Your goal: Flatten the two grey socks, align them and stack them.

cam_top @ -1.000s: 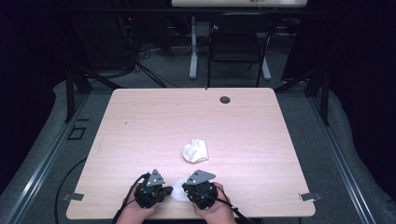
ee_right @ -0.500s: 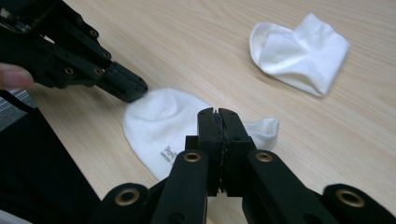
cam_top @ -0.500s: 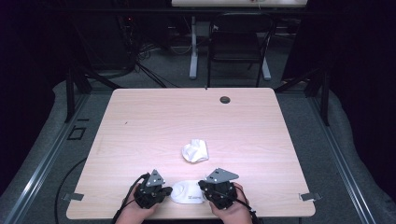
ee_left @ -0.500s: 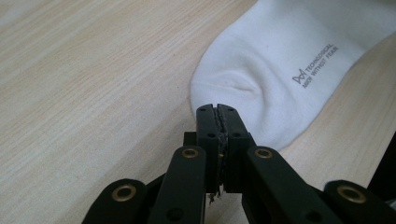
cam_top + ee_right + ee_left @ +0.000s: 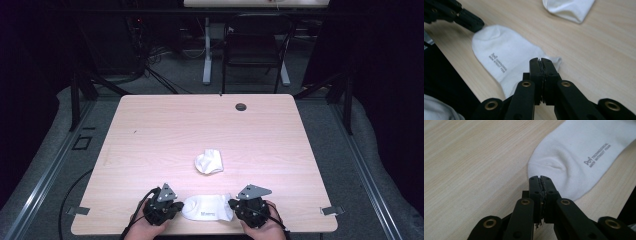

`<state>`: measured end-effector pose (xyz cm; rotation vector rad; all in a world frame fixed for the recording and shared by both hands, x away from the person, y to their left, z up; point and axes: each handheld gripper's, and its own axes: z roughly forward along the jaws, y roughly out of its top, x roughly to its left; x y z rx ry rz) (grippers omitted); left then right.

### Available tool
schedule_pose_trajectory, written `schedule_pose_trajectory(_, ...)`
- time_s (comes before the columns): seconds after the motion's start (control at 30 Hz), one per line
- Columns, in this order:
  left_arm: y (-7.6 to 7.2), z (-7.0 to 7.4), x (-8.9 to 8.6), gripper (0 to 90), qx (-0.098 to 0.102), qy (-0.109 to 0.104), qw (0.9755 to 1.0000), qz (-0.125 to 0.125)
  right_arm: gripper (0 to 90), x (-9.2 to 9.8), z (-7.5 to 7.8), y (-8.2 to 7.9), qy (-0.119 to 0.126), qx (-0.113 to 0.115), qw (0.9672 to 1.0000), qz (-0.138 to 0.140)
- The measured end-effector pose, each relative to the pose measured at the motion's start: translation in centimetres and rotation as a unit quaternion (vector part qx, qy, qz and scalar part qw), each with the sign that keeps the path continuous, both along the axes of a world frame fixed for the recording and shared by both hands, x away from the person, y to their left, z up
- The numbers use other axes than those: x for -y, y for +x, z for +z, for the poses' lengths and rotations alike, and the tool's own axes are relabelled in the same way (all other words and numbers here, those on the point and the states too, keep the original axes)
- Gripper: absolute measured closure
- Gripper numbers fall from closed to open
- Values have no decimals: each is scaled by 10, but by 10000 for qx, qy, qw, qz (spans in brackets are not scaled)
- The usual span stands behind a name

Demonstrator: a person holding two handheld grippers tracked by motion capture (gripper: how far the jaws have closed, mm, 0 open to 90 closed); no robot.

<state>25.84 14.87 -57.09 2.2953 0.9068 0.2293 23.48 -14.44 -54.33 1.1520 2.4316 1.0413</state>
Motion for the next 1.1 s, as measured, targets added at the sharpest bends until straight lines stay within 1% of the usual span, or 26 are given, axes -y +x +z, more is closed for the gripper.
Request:
schedule_pose_trajectory(0.03,0,0,0,883,-14,17,10000,-12,870,0,0,0,0,0,10000,0)
schedule_pose_trajectory(0.07,0,1,-1,883,-31,18,10000,-9,840,1,-2,-1,-90,-15,10000,-18)
schedule_pose_trajectory(0.1,0,1,-1,882,-31,18,10000,-9,840,1,-2,-1,-90,-15,10000,-18)
schedule_pose_trajectory(0.13,0,1,-1,881,-37,12,10000,-1,796,2,-3,-1,-128,-21,9999,-61)
schedule_pose_trajectory(0.2,0,1,-1,879,-49,9,10000,-4,794,3,-3,-1,-112,1,9999,-97)
schedule_pose_trajectory(0.23,0,1,-1,876,-61,-7,10000,10,791,4,-2,-1,-44,-7,9999,-140)
schedule_pose_trajectory(0.27,1,0,-1,870,-39,-29,10000,26,809,4,-1,0,42,48,9998,-166)
schedule_pose_trajectory(0.3,1,1,-2,870,-38,-63,10000,36,822,4,-1,0,34,49,9999,-139)
schedule_pose_trajectory(0.33,1,2,-2,869,8,-126,9999,64,834,2,-1,0,13,28,9999,-125)
schedule_pose_trajectory(0.37,1,2,-2,866,8,-126,9999,64,834,2,-1,0,13,28,9999,-125)
schedule_pose_trajectory(0.4,1,4,-2,866,42,-192,9998,88,840,2,-2,1,-12,12,10000,-88)
schedule_pose_trajectory(0.5,1,5,-2,856,87,-293,9995,56,840,-4,-9,4,-71,-65,9999,-49)
schedule_pose_trajectory(0.53,1,4,-1,854,70,-242,9997,-7,841,-5,-13,7,-152,-141,9998,-19)
schedule_pose_trajectory(0.57,1,4,-1,854,70,-242,9997,-7,841,-5,-13,7,-152,-141,9998,-19)
schedule_pose_trajectory(0.6,1,2,0,854,59,-207,9998,-35,842,-5,-14,8,-216,-164,9996,-32)
schedule_pose_trajectory(0.67,1,1,2,857,47,-139,9999,-69,843,-5,-17,9,-250,-229,9994,-74)
schedule_pose_trajectory(0.7,1,0,2,858,60,-121,9999,-68,844,-4,-18,10,-320,-248,9991,-92)
schedule_pose_trajectory(0.73,1,0,2,859,37,-104,9999,-69,844,-4,-20,10,-293,-270,9991,-116)
schedule_pose_trajectory(0.8,1,0,1,861,-1,-76,9999,-91,846,0,-23,10,-381,-321,9986,-166)
schedule_pose_trajectory(0.83,1,0,1,863,-1,-76,9999,-91,846,0,-23,10,-381,-321,9986,-166)
schedule_pose_trajectory(0.87,1,0,1,863,-9,-74,9999,-90,848,1,-23,11,-432,-318,9984,-176)
schedule_pose_trajectory(0.9,1,0,0,864,-17,-70,9999,-90,848,2,-24,11,-346,-320,9987,-195)
schedule_pose_trajectory(0.93,1,0,0,864,-22,-67,9999,-90,849,3,-24,11,-386,-347,9985,-182)
schedule_pose_trajectory(1.0,1,0,0,866,-42,-62,9999,-78,846,3,-25,10,-345,-340,9986,-206)
schedule_pose_trajectory(1.1,0,0,-1,866,-42,-51,10000,-70,840,3,-24,9,-360,-363,9985,-183)
